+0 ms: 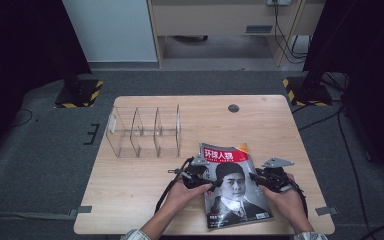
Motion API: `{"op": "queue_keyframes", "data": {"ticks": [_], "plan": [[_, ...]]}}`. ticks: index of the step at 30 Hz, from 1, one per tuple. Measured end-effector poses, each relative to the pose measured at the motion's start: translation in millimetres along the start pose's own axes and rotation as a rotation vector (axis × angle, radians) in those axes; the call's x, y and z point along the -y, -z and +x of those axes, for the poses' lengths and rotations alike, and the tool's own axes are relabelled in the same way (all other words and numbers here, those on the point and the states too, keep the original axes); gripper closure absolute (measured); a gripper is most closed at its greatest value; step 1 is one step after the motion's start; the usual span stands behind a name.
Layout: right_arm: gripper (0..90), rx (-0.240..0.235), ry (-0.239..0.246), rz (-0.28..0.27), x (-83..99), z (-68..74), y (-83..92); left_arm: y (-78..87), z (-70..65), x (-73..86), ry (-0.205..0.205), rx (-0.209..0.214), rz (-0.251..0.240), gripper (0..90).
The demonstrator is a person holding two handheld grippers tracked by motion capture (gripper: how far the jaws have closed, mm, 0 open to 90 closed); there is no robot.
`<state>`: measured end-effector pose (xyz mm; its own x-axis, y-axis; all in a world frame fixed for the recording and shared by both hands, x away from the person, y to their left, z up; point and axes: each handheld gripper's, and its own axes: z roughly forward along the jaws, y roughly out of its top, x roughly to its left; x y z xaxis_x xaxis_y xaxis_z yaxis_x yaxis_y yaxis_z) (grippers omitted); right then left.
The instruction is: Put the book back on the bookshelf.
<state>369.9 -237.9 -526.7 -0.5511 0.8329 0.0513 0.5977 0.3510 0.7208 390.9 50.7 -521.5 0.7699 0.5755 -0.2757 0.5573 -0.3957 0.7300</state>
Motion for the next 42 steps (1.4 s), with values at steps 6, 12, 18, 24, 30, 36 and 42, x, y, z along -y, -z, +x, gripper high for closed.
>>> {"op": "queue_keyframes", "data": {"ticks": [6,12,18,24,30,36,42], "plan": [[64.2,-0.001,0.000,-0.001,0.4,-0.2,0.1,-2.9,15.0,-12.2,0.055,0.005,-0.007,26.0],[58.4,-0.010,-0.014,0.009,-0.9,-2.8,-0.7,-2.2,28.2,-18.7,0.076,-0.016,0.007,44.5],[44.8,-0.009,-0.049,0.010,-5.6,-9.4,-7.1,-3.5,35.4,-23.2,0.101,-0.027,0.008,55.9],[44.5,-0.029,-0.059,0.007,-12.1,-15.4,-15.4,-7.9,34.8,-32.0,0.096,-0.028,0.021,59.7],[48.9,-0.025,-0.035,0.004,-11.9,-13.7,-14.8,-10.1,34.4,-42.3,0.104,-0.015,0.028,61.4],[51.4,-0.012,-0.019,0.001,-12.0,-12.1,-14.2,-13.5,35.7,-49.8,0.111,-0.004,0.033,63.1],[51.8,-0.011,-0.021,-0.001,-12.0,-11.9,-14.1,-13.6,37.8,-55.3,0.128,0.018,0.036,63.0]]}}
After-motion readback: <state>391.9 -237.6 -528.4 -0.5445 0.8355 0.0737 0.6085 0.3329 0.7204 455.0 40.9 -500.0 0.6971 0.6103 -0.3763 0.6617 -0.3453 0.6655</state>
